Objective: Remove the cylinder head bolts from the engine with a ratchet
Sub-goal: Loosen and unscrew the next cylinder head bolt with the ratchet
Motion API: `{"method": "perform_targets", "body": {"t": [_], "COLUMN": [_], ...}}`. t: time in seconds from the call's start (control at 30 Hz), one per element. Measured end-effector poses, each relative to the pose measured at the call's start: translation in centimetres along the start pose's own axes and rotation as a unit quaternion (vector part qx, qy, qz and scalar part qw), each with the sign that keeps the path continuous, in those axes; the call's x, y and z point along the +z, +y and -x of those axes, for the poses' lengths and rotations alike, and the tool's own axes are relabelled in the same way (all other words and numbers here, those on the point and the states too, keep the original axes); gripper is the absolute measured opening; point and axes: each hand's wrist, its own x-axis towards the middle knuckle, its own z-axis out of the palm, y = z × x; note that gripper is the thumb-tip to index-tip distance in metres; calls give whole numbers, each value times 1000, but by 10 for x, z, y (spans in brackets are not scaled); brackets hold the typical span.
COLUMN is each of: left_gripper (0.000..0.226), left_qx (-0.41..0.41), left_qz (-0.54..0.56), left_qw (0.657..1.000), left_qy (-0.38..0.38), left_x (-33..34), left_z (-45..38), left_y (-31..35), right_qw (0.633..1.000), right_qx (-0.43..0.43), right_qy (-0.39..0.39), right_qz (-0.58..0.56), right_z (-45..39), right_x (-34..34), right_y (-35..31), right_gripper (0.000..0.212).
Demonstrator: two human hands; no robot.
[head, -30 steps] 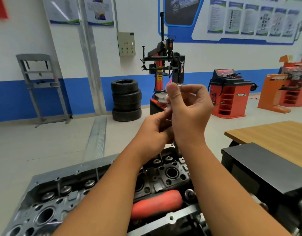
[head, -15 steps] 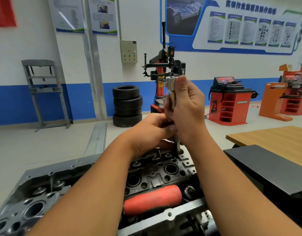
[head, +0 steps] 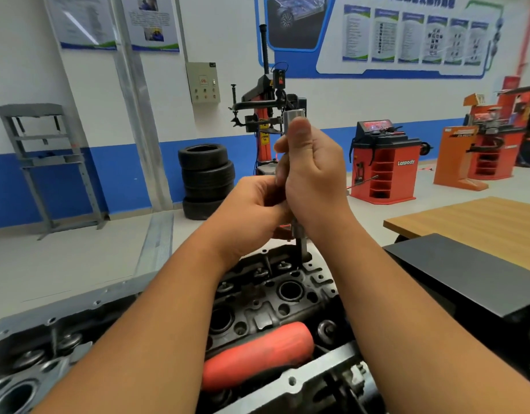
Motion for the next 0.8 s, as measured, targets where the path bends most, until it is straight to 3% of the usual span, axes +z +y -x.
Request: {"method": "perform_targets", "body": {"t": [0.07,0.17,0.33,0.43,0.6,0.73,0.8], "left_gripper": [16,15,16,19,20,41,38], "left_qx": [12,25,1,-7,-9,19,36], "left_qz": [-11,-38,-20,22,-13,-63,-103], "left_qw": [1000,998,999,999,999,997,992], "left_qy": [18,32,34,35,29,46,61], "left_x": [1,2,3,8,11,8,7], "left_z": [0,2,4,5,3,1,0], "left_y": [0,4,7,4,6,8,9], "right_qw": [999,994,998,997,988,985,984], "right_qx": [9,-3,-37,-32,-17,-5,-7], "right_qy": [5,10,34,62,114,94,108], "right_qz": [-36,-111,-33,23,101,142,141], "right_z": [1,3,4,4,6,13,15], "right_x": [-1,-8,-7,-4,-1,4,5], "right_y": [-5,-11,-9,1,5,5,3], "right_gripper": [51,34,26,40,58,47,43]}}
